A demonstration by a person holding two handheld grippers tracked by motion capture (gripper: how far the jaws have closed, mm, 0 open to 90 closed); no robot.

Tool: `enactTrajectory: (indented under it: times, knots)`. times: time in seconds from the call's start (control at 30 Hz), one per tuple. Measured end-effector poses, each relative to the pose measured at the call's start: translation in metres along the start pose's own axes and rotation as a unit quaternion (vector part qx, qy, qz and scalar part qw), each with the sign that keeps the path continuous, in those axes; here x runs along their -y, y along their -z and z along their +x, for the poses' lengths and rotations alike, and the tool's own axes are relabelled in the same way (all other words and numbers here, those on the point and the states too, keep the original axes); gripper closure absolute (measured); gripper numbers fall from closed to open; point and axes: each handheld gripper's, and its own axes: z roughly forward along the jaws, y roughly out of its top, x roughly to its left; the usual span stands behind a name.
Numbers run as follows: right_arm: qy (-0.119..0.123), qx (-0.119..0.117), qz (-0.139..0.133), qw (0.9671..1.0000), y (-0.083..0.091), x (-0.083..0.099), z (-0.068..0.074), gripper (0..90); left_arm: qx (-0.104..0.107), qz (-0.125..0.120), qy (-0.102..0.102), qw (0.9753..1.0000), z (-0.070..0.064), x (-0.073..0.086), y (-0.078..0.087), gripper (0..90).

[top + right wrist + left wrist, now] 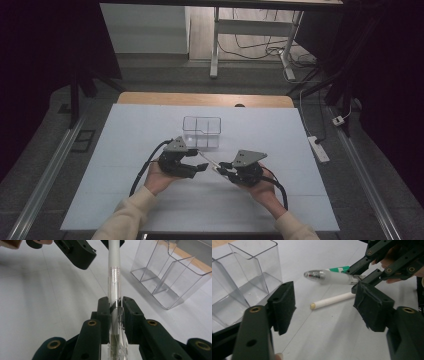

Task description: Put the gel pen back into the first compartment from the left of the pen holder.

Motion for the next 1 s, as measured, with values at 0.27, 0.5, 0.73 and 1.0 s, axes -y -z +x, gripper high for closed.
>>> enactTrajectory:
  times: [0.27, 0.5, 0.73, 1.0]
  knots:
    - [0.001, -0.004, -0.003, 1.0, -0.004, 0.001, 0.003, 76.0, -0.001, -0.004, 0.0, 1.0, -0.001, -0.002, -0.004, 45.7]
    - [-0.001, -0.003, -0.001, 1.0, -0.007, 0.003, 0.004, 76.0, 0.007, -0.003, 0.006, 1.0, -0.001, -0.001, -0.006, 54.0]
    - [0.011, 0.001, 0.012, 0.9999, -0.01, 0.005, 0.006, 75.9, 0.019, -0.003, -0.008, 0.9998, -0.004, -0.002, -0.007, 61.2]
    - [0.023, 0.004, 0.026, 0.9994, -0.013, 0.006, 0.008, 76.0, 0.033, -0.014, -0.001, 0.9994, -0.006, -0.004, -0.007, 65.4]
